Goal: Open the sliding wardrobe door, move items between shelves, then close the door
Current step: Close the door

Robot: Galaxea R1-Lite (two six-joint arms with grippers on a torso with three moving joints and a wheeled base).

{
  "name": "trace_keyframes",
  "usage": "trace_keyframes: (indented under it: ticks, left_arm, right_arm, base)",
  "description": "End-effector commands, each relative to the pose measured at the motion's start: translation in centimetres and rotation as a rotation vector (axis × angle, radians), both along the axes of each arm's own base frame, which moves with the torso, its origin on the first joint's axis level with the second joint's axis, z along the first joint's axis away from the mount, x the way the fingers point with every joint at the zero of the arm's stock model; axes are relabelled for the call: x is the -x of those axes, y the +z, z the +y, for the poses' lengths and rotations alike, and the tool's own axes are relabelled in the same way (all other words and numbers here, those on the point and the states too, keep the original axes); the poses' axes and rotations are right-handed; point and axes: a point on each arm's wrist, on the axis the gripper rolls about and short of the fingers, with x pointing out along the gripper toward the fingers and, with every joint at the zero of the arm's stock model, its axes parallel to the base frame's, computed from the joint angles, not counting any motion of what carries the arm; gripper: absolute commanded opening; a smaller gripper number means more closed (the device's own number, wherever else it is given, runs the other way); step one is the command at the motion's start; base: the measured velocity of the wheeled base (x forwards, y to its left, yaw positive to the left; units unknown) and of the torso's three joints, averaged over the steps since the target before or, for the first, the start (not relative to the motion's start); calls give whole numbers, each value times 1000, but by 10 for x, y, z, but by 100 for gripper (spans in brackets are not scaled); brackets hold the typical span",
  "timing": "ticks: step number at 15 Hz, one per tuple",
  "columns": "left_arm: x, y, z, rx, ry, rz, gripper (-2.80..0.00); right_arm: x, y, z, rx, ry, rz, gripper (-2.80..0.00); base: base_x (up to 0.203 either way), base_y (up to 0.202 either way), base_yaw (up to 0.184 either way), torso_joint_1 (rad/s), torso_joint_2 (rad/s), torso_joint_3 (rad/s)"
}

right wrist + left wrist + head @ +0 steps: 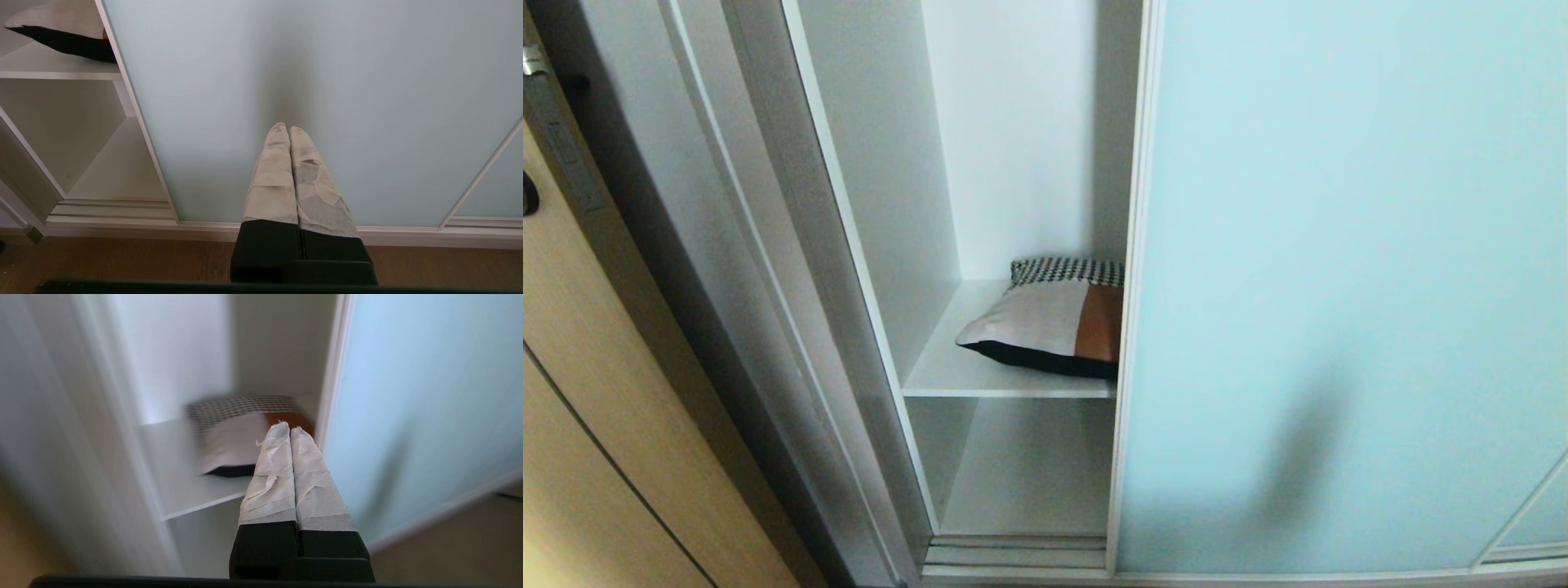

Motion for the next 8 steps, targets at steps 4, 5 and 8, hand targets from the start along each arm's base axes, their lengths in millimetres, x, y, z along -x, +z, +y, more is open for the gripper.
trace_keyframes:
  ticks: [4,5,8]
  left_arm:
    - [-105,31,-43,87,-283,161,-280]
    - [-114,29,-55,85,-330,183,-280]
    - [-131,20,-82,71,-428,232,-280]
  right_arm:
    - [0,0,0,0,0,3,-280]
    - [0,0,0,0,-2,3,-280]
    - [0,0,0,0,0,2,-280]
  base:
    - [0,0,0,0,0,0]
    - [0,0,0,0,0,0]
    - [0,0,0,0,0,0]
